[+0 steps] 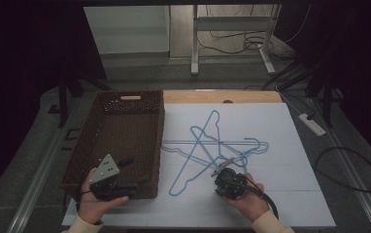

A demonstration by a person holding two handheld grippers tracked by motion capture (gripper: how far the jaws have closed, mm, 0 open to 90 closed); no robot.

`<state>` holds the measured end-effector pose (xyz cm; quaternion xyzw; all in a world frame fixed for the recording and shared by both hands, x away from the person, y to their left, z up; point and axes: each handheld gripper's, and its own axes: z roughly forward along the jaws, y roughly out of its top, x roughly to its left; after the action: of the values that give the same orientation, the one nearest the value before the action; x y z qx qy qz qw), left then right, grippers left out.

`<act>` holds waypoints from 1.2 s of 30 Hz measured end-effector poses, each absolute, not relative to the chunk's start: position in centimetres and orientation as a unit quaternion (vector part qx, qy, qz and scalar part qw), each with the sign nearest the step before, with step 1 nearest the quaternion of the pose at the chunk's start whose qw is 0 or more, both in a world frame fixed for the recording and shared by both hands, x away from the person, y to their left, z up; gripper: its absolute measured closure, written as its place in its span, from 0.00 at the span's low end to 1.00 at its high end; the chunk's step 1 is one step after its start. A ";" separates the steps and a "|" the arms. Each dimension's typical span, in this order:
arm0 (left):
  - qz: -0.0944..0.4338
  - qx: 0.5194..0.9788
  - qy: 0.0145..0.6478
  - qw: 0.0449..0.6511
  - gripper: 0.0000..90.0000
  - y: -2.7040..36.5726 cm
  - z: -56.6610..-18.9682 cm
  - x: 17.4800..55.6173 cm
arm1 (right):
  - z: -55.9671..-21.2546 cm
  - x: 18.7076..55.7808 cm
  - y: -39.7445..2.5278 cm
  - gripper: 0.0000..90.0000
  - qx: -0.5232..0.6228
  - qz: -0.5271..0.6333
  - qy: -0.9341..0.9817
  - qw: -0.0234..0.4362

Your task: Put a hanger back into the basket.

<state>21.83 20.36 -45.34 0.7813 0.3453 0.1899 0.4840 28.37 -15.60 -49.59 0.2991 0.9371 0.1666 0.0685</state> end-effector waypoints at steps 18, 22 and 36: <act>0.196 0.791 0.339 0.469 0.27 19.5 -44.9 21.6 | -44.6 27.9 -20.6 0.94 0.269 0.250 0.927 0.070; 0.195 0.799 0.330 0.464 0.27 18.7 -44.7 21.4 | -44.7 27.9 -20.9 0.94 0.262 0.252 0.929 0.064; 0.194 0.818 0.306 0.446 0.28 16.7 -44.3 21.3 | -44.5 27.6 -21.1 0.94 0.246 0.250 0.935 0.060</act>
<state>21.25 16.66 -44.28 0.8183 0.3059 0.1935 0.4464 27.56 -21.10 -44.54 0.2459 0.9347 0.2497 0.0602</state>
